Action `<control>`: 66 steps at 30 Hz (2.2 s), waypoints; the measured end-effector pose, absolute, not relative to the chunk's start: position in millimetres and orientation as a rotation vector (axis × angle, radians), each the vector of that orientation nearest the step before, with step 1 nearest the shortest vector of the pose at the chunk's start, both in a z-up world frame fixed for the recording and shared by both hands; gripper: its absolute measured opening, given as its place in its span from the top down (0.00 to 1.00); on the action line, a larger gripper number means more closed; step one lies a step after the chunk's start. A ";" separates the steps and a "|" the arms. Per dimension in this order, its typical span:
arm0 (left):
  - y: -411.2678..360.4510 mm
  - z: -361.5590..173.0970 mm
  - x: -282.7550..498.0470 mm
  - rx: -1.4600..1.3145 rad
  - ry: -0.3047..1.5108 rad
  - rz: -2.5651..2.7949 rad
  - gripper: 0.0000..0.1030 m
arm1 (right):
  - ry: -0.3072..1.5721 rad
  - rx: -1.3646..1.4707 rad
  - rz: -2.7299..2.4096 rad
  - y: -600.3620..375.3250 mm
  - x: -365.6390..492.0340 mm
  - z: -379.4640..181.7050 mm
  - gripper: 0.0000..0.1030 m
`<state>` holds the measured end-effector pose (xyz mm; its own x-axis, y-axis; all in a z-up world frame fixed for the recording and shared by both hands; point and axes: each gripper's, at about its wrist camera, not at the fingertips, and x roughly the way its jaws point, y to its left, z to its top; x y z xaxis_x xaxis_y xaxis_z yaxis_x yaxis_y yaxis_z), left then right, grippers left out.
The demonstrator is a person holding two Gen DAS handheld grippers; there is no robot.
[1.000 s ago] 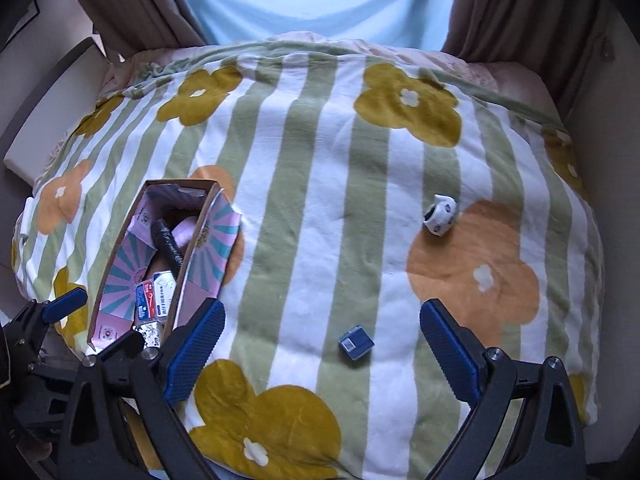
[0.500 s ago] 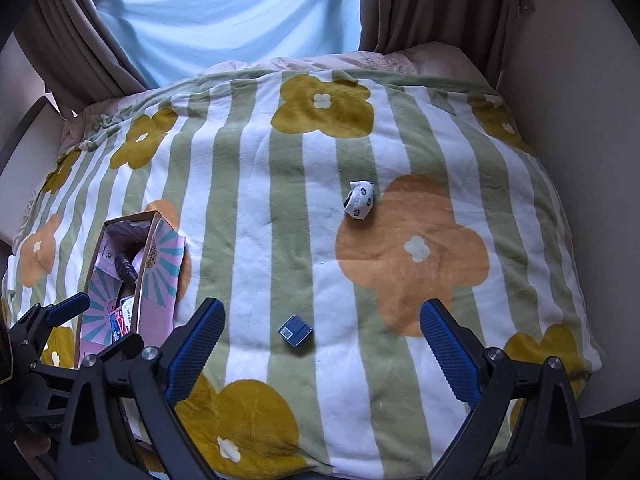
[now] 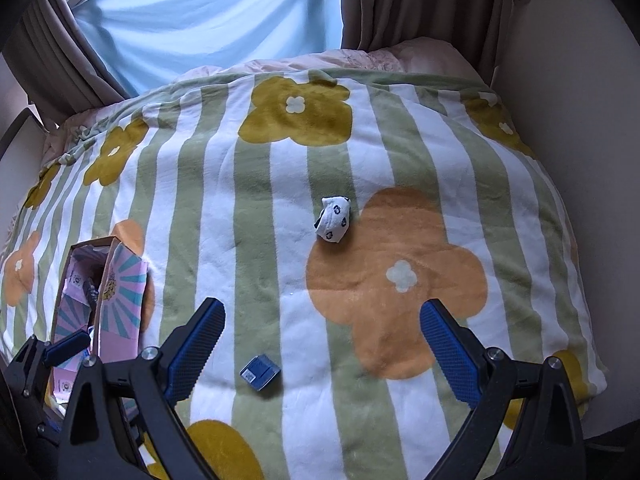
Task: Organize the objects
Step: 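Withdraw both open tools from the box toward the blue box and toy, then grasp the small blue box with left tool while right tool grasps white panda toy, then lift the blue box and panda toy and carry both over the box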
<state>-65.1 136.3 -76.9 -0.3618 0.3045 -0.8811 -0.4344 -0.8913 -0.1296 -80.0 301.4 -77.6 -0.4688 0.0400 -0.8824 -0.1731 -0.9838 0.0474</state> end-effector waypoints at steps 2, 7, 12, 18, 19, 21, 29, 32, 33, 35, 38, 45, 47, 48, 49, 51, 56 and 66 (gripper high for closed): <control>147.7 -95.4 -71.2 -1.444 0.190 2.244 0.03 | 0.211 -1.544 2.587 308.5 -94.1 -94.2 0.05; 166.5 -140.1 -81.4 -1.485 0.204 2.210 0.06 | 0.217 -1.558 2.594 322.0 -130.8 -135.5 0.05; 177.2 -184.1 -88.7 -1.542 0.192 2.168 0.08 | 0.216 -1.594 2.582 329.6 -164.0 -176.5 0.05; 191.0 -224.4 -97.1 -1.554 0.217 2.137 0.13 | 0.234 -1.616 2.569 336.0 -195.0 -219.9 0.05; 192.9 -230.0 -98.2 -1.556 0.221 2.133 0.15 | 0.234 -1.614 2.571 337.0 -199.8 -226.8 0.05; 196.5 -241.7 -99.4 -1.565 0.229 2.123 0.16 | 0.233 -1.614 2.568 338.6 -206.8 -237.0 0.05; 207.9 -277.5 -92.1 -1.583 0.287 2.074 0.26 | 0.215 -1.599 2.574 340.3 -225.3 -264.5 0.18; 206.4 -280.0 -91.2 -1.577 0.281 2.086 0.28 | 0.202 -1.601 2.571 338.8 -225.6 -268.2 0.31; 206.1 -281.0 -91.3 -1.581 0.290 2.091 0.34 | 0.201 -1.599 2.571 338.9 -224.8 -268.6 0.37; 205.4 -280.9 -91.5 -1.578 0.289 2.091 0.45 | 0.201 -1.596 2.568 339.8 -222.7 -268.6 0.48; 206.1 -278.4 -91.1 -1.567 0.283 2.081 0.62 | 0.209 -1.585 2.577 339.4 -219.7 -267.7 0.59; 206.6 -276.2 -88.8 -1.561 0.293 2.088 0.69 | 0.225 -1.581 2.582 342.0 -217.0 -264.9 0.62; 204.6 -274.6 -88.6 -1.558 0.286 2.092 0.70 | 0.231 -1.577 2.587 341.4 -217.0 -262.8 0.62; 203.6 -273.5 -88.3 -1.557 0.285 2.094 0.70 | 0.231 -1.575 2.589 341.7 -216.1 -261.1 0.62; 202.5 -272.1 -87.9 -1.554 0.286 2.098 0.70 | 0.231 -1.574 2.592 342.3 -214.6 -258.8 0.62; 199.0 -268.1 -87.0 -1.550 0.283 2.108 0.70 | 0.227 -1.573 2.596 337.2 -217.5 -254.1 0.62; 184.0 -251.2 -87.9 -1.555 0.228 2.145 0.70 | 0.228 -1.580 2.598 331.1 -208.5 -232.6 0.63; 151.5 -177.9 -103.0 -1.572 0.135 2.275 0.70 | 0.190 -1.588 2.648 302.5 -172.7 -149.4 0.63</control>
